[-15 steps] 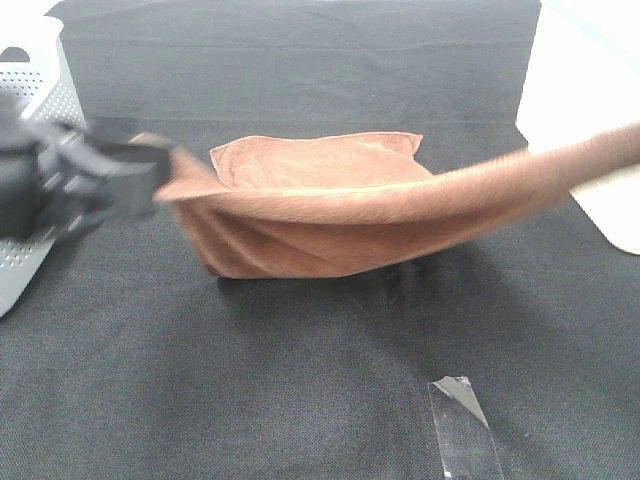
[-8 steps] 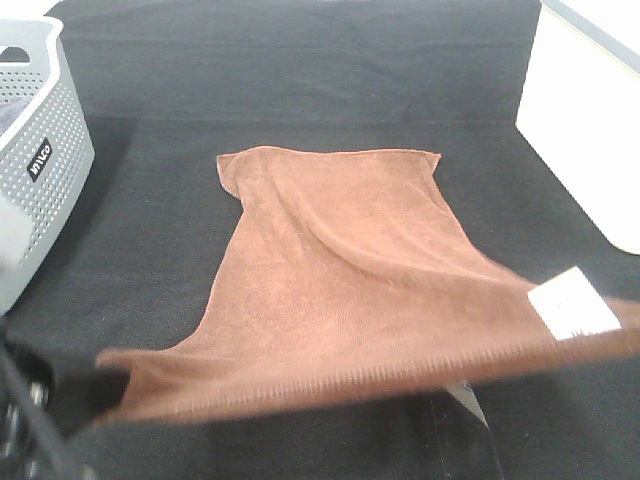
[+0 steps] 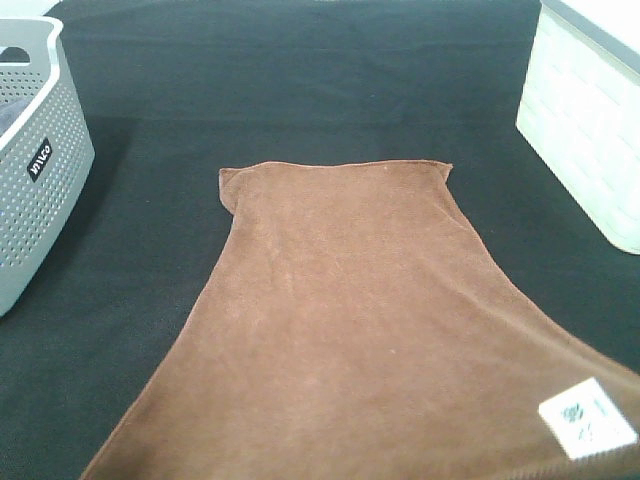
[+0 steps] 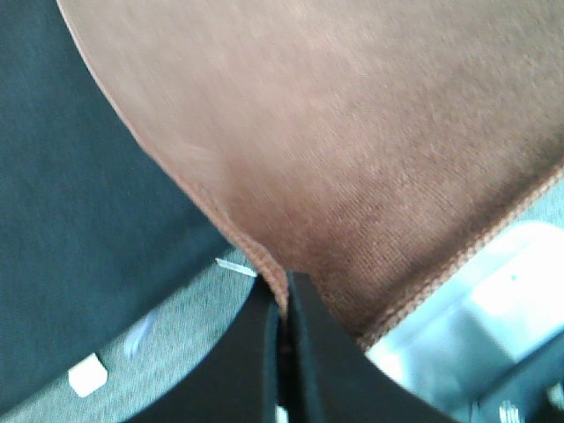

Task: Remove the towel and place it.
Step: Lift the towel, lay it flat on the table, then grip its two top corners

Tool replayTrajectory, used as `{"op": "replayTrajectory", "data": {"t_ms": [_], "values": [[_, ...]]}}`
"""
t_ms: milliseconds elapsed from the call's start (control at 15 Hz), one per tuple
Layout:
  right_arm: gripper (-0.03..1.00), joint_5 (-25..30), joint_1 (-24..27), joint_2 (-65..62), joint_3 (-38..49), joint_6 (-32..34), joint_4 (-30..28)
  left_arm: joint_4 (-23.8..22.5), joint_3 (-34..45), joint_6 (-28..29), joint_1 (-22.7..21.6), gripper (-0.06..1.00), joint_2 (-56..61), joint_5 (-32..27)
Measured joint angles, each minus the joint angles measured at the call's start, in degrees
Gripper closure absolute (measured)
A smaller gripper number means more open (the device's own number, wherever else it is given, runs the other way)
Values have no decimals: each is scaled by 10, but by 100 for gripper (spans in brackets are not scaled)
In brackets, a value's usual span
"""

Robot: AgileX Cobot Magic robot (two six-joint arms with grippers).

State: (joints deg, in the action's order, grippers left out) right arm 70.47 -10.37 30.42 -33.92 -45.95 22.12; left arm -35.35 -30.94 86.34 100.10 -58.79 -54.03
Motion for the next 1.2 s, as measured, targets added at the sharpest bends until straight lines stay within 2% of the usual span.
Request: {"op": "replayTrajectory", "data": {"t_ms": [333,600,1200], "values": [[97,-2,-109,-49,33,27,1,53,0,21,86,94,0,-33],[97,-2,-166,-60,33,45,20,87,0,19,135,94,0,-42],[97,0,-180,-60,33,47,66,190,-4,6,194,94,5,-21]]}}
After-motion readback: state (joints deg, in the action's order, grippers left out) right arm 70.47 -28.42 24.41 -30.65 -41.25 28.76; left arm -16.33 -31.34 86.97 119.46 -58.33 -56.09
